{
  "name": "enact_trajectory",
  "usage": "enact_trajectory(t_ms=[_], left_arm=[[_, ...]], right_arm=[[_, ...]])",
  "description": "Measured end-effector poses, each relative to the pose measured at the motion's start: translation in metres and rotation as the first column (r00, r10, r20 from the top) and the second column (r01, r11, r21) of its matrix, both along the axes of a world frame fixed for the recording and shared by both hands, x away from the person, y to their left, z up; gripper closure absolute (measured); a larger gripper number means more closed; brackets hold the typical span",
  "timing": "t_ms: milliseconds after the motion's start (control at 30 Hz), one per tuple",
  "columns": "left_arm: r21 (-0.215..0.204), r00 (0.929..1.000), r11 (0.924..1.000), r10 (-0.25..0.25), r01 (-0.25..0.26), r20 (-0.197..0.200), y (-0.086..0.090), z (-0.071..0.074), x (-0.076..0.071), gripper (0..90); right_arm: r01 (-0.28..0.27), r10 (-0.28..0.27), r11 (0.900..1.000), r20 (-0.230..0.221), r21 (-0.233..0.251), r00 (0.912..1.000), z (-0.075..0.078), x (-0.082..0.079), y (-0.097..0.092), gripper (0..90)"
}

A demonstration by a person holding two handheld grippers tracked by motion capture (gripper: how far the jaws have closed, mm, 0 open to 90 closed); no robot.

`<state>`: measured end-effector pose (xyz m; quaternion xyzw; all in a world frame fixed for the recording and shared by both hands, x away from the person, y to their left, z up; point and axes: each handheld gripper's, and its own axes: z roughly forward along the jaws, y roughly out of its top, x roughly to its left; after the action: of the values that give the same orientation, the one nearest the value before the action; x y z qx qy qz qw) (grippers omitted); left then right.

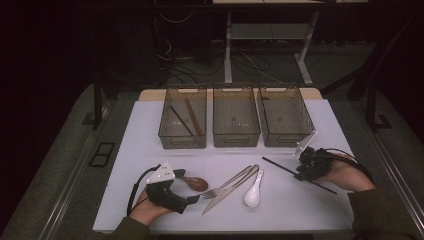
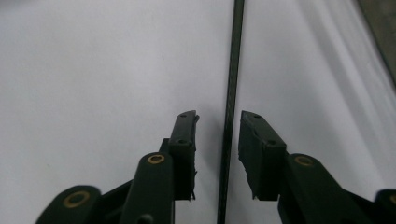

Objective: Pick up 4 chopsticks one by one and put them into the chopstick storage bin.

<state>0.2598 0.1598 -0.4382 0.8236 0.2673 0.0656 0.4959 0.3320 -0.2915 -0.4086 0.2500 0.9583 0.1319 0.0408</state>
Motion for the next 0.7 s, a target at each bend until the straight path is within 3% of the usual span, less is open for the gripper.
enact_trajectory(t_ms=[267, 367, 700], left_arm=[[0.001, 1.0000, 1.0000, -0.002, 0.002, 0.000, -0.0001, 0.0000, 0.0000, 0.0], [0.002, 1.0000, 1.0000, -0.002, 0.002, 0.001, -0.0001, -0.0001, 0.0002, 0.0], [0.003, 1.0000, 1.0000, -0.003, 0.003, 0.002, -0.0005, -0.0004, 0.0001, 0.0]], right_arm=[[0.012, -0.014, 0.9967, -0.020, -0.081, 0.9997, -0.0063, 0.0029, -0.0065, 76.0], [0.014, -0.018, 0.9966, -0.043, -0.081, 0.9989, -0.0073, 0.0023, -0.0071, 78.0], [0.000, -0.006, 0.9953, -0.061, -0.097, 0.9981, -0.0108, 0.0027, -0.0062, 82.4]])
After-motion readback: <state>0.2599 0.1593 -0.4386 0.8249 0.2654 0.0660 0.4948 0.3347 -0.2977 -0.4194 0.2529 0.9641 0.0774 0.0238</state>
